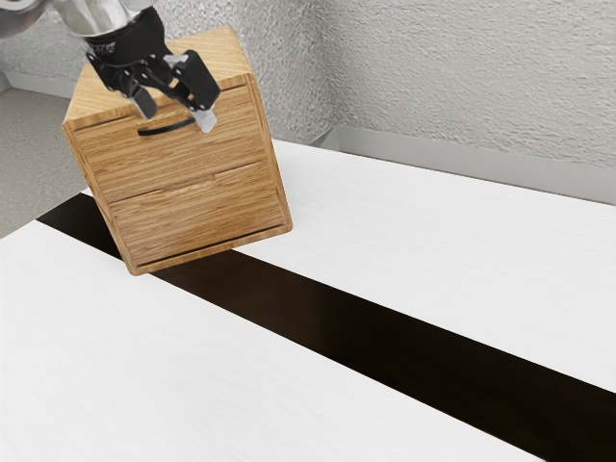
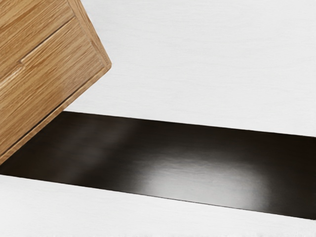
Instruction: Pull the drawer handle with one arm to open the drawer
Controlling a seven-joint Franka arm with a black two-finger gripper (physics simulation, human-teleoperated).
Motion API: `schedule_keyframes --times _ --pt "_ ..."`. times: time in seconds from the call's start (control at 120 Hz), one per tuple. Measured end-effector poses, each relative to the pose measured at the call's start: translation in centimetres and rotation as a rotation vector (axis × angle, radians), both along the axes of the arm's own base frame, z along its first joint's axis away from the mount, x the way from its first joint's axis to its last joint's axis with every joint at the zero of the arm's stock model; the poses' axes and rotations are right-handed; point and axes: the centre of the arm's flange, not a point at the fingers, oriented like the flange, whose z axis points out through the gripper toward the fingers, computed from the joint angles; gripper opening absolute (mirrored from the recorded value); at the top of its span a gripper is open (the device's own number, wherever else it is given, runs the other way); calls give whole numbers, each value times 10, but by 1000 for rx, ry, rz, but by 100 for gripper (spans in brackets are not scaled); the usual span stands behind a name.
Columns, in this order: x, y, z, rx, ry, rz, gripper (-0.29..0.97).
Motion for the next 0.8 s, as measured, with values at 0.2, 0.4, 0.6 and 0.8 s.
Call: schedule_keyframes --times 0.2,0.4,0.6,0.8 --pt "-2 -6 -10 -29 68 0 68" --pt "-24 16 -33 -17 173 48 68" --pt "-65 50 -44 74 138 18 68" --pt "-66 53 -34 174 107 -83 68"
